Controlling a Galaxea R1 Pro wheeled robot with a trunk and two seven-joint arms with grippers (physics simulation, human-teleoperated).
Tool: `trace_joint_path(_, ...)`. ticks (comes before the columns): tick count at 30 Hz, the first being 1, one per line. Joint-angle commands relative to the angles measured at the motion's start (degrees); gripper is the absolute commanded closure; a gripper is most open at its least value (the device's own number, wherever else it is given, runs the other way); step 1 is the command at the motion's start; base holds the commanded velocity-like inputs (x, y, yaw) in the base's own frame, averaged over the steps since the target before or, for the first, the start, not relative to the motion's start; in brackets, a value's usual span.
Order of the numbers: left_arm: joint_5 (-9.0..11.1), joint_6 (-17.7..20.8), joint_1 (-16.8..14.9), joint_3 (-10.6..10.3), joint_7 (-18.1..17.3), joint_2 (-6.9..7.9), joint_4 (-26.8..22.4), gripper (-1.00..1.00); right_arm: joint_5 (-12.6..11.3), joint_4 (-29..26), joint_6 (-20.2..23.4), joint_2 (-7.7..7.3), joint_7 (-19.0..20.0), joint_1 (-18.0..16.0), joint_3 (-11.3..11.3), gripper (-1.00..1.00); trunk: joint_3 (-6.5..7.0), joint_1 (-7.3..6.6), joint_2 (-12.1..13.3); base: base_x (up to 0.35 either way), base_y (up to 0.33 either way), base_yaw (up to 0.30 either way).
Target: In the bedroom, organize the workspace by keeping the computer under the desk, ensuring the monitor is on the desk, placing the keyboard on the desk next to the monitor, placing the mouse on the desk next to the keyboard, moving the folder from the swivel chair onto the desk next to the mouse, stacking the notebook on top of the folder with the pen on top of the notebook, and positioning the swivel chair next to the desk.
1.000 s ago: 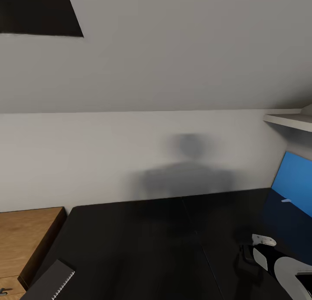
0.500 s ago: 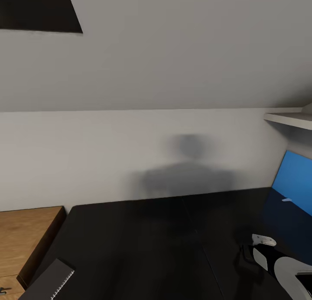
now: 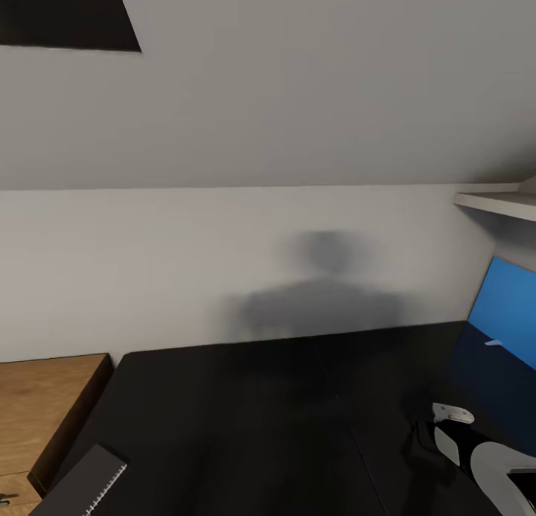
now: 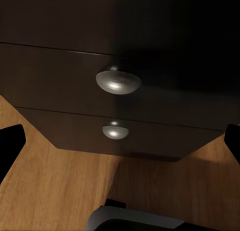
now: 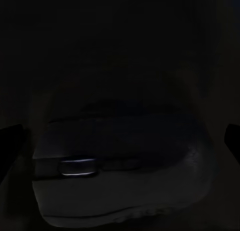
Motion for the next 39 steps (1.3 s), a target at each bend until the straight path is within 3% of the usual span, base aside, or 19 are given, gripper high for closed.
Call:
trace_joint_path(1,0.62,-0.02,0.03,-0.11,-0.54,0.02,-0.09,-1.0,-0.49,0.06,0.14,0.01,-0.1,-0.06,0.5,-1.0,-0.06,0.01,-0.04,0.0,0.0,0.0)
trace_joint_path(26,0.54,-0.09,0.03,-0.11,-0.61,0.05,-0.09,-1.0,-0.49,0.06,0.14,0.06,-0.45,0.27,0.5,-1.0,-0.06,0.01,-0.04,0.0,0.0,0.0)
trace_joint_path(27,0.54,-0.07,0.03,-0.11,-0.61,0.05,-0.09,-1.0,-0.49,0.06,0.14,0.07,-0.45,0.28,0.5,1.0,-0.06,0.01,-0.04,0.0,0.0,0.0)
trace_joint_path(39,0.53,-0.04,0.03,-0.15,-0.61,0.05,-0.09,-1.0,-0.49,0.06,0.05,0.16,-0.37,0.35,0.5,1.0,-0.06,0.01,-0.04,0.0,0.0,0.0)
